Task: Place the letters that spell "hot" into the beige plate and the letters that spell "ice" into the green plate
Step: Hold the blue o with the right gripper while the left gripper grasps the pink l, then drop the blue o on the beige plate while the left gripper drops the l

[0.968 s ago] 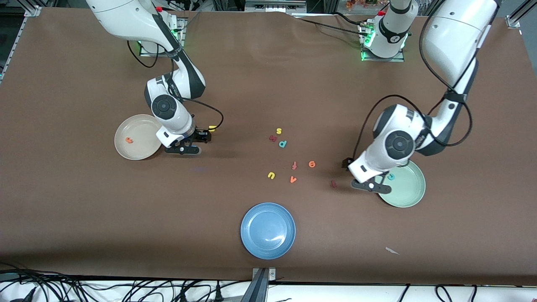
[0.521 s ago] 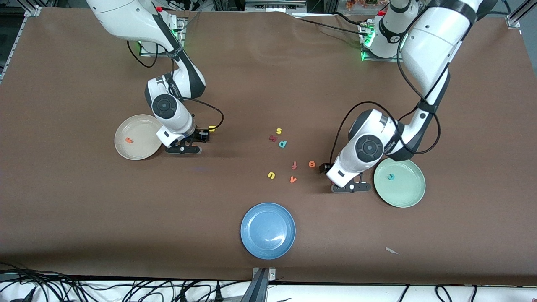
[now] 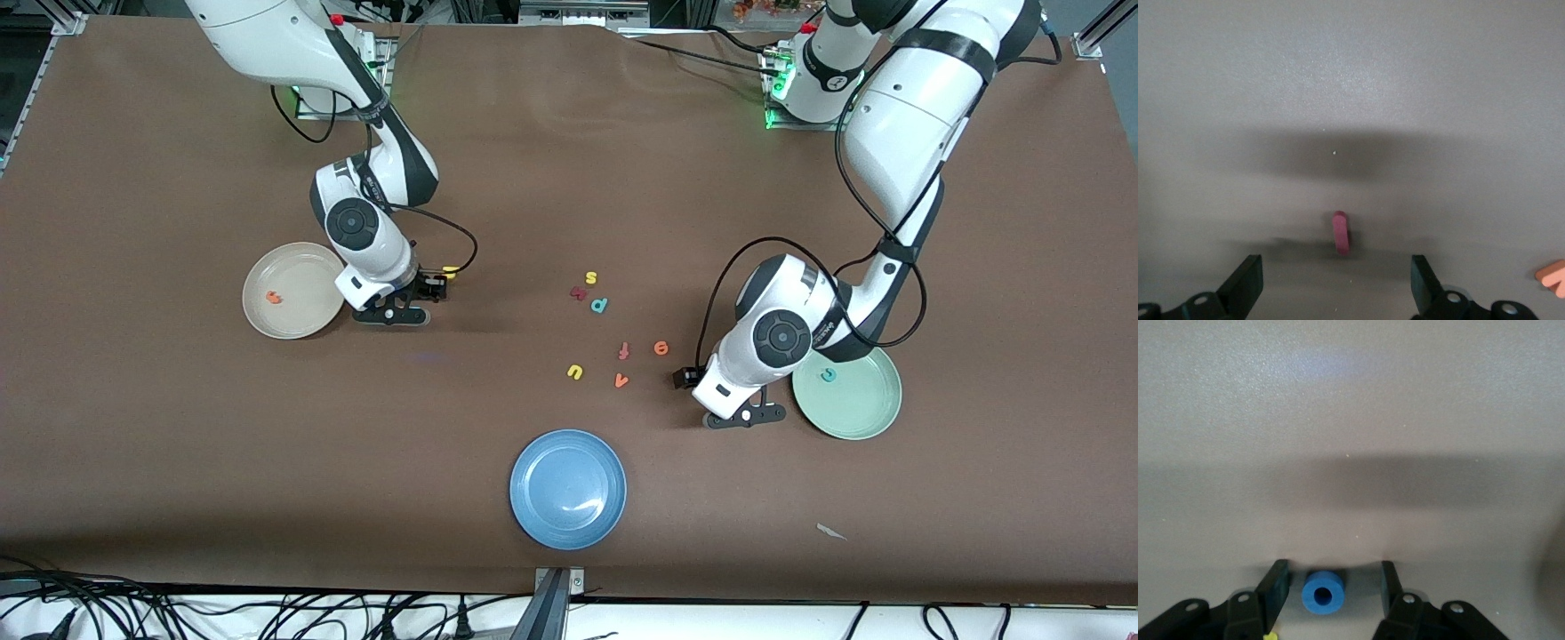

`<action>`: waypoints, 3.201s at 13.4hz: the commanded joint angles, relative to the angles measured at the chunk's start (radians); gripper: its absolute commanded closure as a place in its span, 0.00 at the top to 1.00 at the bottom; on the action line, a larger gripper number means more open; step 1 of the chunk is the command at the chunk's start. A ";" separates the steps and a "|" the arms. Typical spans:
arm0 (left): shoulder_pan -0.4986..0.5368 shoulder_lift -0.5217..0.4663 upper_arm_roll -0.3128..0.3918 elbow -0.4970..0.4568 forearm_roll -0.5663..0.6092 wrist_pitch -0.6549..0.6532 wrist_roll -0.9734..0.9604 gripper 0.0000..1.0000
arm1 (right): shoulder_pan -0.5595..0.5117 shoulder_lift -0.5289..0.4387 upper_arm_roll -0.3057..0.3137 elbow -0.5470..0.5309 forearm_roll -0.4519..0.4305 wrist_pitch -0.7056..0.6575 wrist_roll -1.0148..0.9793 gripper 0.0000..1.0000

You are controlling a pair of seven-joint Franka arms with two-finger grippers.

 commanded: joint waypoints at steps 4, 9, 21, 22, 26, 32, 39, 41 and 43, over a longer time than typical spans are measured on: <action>-0.014 0.048 0.007 0.039 -0.025 0.027 0.000 0.88 | -0.008 0.004 0.014 -0.014 0.013 0.017 0.009 0.49; -0.015 0.050 0.007 0.038 -0.022 0.027 0.003 0.66 | -0.008 0.009 0.014 -0.014 0.013 0.018 0.009 0.45; -0.015 0.057 0.008 0.038 -0.010 0.027 0.013 0.07 | -0.008 0.018 0.014 -0.014 0.013 0.017 0.009 0.27; -0.014 0.054 0.008 0.039 -0.010 0.025 0.015 0.04 | -0.008 0.018 0.014 -0.014 0.013 0.017 0.009 0.25; 0.011 0.016 0.011 0.105 -0.010 -0.126 0.099 0.00 | -0.008 0.018 0.014 -0.011 0.013 0.009 0.009 0.24; 0.146 -0.045 0.014 0.104 -0.006 -0.303 0.483 0.00 | -0.014 -0.036 -0.002 0.025 0.013 -0.087 -0.011 0.24; 0.253 -0.059 0.008 0.044 0.100 -0.282 0.648 0.03 | -0.015 -0.080 -0.190 0.152 0.013 -0.388 -0.262 0.22; 0.265 -0.081 0.008 -0.003 0.100 -0.225 0.650 0.07 | -0.017 -0.076 -0.271 0.144 0.013 -0.414 -0.399 0.22; 0.284 -0.113 0.008 -0.068 0.103 -0.167 0.651 0.24 | -0.026 -0.062 -0.318 0.125 0.013 -0.413 -0.480 0.22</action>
